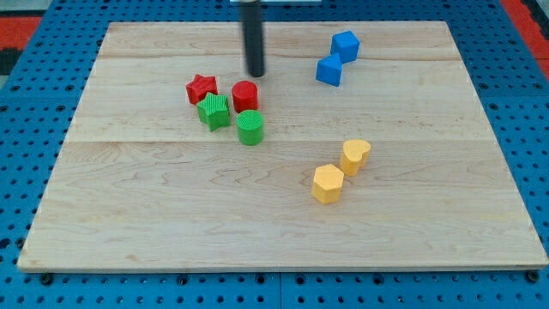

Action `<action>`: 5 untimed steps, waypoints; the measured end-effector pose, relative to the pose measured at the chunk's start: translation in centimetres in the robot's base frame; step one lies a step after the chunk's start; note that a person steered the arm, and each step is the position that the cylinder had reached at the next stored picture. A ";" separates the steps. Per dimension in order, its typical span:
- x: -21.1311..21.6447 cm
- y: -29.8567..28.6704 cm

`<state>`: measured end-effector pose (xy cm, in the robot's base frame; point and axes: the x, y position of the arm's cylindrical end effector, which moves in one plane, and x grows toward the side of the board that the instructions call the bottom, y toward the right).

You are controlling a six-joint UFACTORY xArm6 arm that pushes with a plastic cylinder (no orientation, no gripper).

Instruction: Move the blue blocks near the yellow heart

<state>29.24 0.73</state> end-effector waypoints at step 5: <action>0.9 0.8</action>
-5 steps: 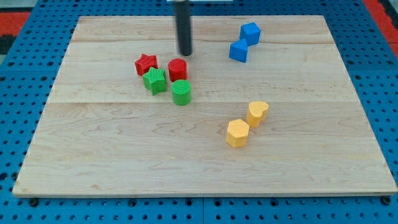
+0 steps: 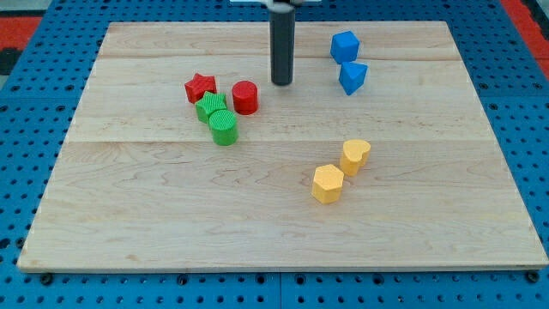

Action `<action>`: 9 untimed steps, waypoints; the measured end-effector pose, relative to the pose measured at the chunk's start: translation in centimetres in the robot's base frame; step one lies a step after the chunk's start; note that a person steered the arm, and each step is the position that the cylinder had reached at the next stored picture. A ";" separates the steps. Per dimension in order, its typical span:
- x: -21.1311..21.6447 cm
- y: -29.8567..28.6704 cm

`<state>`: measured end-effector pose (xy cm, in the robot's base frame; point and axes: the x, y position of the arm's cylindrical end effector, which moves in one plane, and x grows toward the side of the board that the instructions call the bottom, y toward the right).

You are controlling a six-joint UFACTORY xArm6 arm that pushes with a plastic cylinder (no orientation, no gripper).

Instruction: Move the blue blocks near the yellow heart

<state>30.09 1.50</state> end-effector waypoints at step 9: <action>-5.2 7.7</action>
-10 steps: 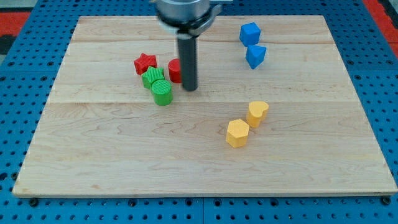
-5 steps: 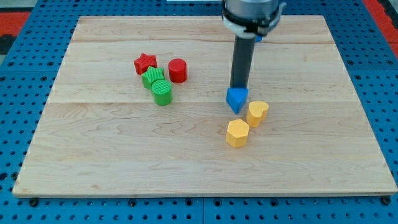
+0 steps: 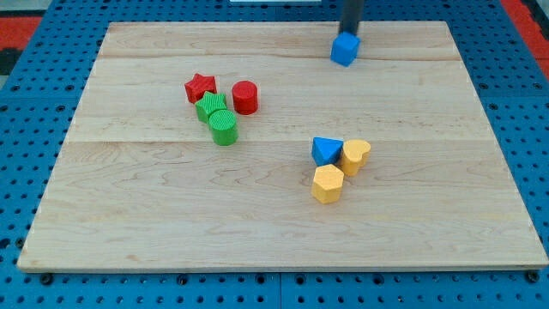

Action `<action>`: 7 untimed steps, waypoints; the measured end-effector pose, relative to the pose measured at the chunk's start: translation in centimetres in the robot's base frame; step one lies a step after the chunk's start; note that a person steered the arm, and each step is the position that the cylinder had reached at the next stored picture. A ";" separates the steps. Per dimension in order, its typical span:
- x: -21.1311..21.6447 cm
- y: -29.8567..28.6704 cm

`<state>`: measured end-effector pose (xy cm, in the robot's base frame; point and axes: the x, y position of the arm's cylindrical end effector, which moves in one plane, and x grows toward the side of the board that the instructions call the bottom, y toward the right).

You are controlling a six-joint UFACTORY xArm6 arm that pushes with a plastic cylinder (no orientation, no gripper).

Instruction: Move the blue blocks near the yellow heart

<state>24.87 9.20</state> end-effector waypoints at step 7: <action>14.0 4.3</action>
